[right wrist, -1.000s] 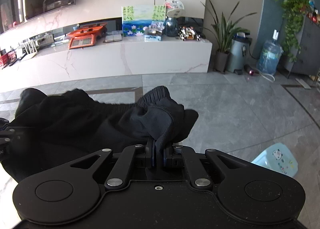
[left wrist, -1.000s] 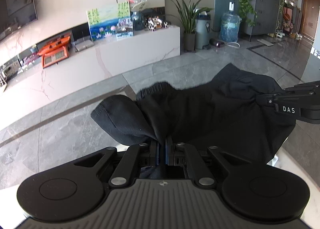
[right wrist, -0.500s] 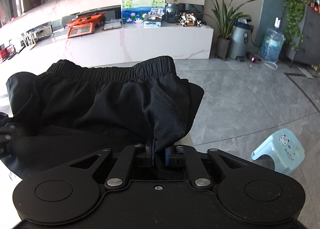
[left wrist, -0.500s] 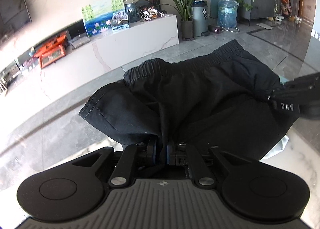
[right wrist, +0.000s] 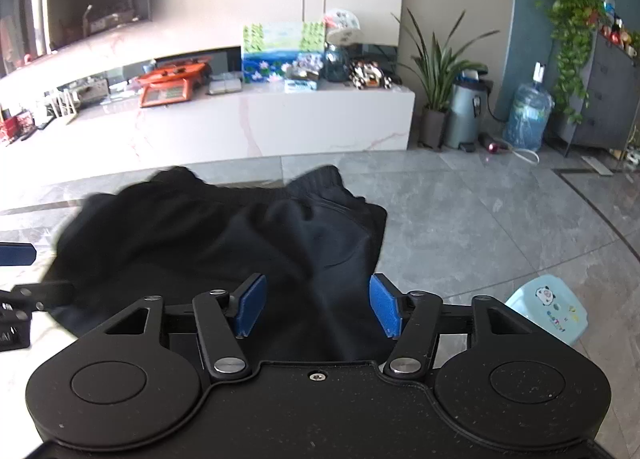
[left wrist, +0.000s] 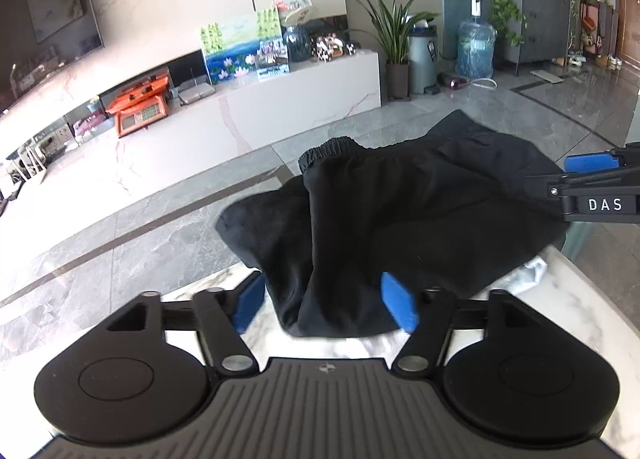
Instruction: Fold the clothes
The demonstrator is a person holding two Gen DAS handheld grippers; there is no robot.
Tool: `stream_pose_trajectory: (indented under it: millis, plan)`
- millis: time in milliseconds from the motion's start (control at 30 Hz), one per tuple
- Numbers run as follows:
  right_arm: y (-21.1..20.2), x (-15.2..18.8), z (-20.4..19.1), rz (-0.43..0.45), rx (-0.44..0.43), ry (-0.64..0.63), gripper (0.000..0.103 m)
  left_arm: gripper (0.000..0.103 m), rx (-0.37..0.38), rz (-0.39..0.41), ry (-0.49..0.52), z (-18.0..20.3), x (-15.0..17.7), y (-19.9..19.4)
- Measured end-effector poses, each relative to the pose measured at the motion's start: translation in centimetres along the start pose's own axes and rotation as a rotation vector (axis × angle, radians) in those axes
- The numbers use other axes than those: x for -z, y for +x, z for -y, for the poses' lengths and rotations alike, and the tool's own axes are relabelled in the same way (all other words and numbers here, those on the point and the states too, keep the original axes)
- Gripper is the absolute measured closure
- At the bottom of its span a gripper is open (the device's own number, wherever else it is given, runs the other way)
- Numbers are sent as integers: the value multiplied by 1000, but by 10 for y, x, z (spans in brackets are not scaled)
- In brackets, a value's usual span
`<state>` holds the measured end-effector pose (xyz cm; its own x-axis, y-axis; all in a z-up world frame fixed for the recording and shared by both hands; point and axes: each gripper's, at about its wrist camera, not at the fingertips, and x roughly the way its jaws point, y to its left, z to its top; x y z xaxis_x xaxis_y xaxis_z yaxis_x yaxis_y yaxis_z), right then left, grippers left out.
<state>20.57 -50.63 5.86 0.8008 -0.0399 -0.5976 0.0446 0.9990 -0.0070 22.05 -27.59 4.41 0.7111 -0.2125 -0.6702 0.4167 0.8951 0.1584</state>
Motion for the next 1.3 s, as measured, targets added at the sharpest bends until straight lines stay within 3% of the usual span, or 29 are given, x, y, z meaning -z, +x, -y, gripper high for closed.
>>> stream_pose_trajectory:
  millis: [100, 400, 633, 833, 967, 1200, 1300]
  plan:
    - [-25, 5, -17, 22, -19, -22, 40, 34, -24, 16, 11, -2, 10, -22]
    - [-92, 44, -73, 46, -94, -54, 28, 33, -60, 11, -97, -32, 58, -79]
    - [-134, 97, -130, 36, -183, -71, 27, 33, -169, -14, -97, -75, 121, -130]
    - [-170, 131, -187, 52, -246, -82, 27, 32, -219, -54, -183, -121, 181, -189]
    - [-194, 150, -221, 65, -281, -121, 15, 31, -242, -57, -243, -144, 218, -221]
    - [-220, 182, -262, 67, -303, -126, 14, 30, -237, -47, -353, -165, 264, -238]
    - [-222, 192, -271, 52, -291, -110, 5, 30, -238, -40, -391, -167, 280, -237]
